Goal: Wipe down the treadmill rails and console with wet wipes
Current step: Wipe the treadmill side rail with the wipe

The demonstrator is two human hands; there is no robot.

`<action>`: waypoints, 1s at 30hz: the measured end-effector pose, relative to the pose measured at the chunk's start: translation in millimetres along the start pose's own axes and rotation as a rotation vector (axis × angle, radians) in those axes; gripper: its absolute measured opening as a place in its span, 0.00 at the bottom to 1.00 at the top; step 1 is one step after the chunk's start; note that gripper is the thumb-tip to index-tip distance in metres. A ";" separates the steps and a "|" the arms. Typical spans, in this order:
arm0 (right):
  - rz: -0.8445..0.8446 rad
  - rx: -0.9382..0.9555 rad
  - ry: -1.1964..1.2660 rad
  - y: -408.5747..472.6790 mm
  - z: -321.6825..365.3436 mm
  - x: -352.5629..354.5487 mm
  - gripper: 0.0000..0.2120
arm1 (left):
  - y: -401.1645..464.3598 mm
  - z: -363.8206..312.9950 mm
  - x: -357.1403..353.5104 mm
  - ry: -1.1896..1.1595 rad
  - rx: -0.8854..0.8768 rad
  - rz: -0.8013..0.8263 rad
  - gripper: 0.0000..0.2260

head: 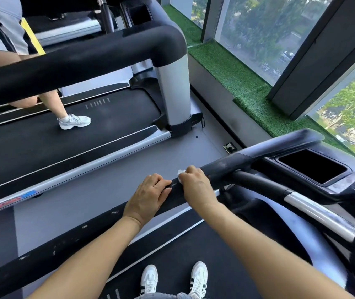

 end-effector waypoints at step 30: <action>-0.110 -0.081 0.065 -5.0 -19.1 0.5 0.09 | 0.1 -0.4 0.0 0.015 0.013 0.022 0.18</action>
Point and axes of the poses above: each hand's wrist, its own y-axis towards the middle knuckle, its own x-axis out of the back of the hand, z = x × y, the point moved 4 cm from there along y, towards the middle knuckle, and after that the axes turned 4 degrees about -y, right-handed, at the moved point
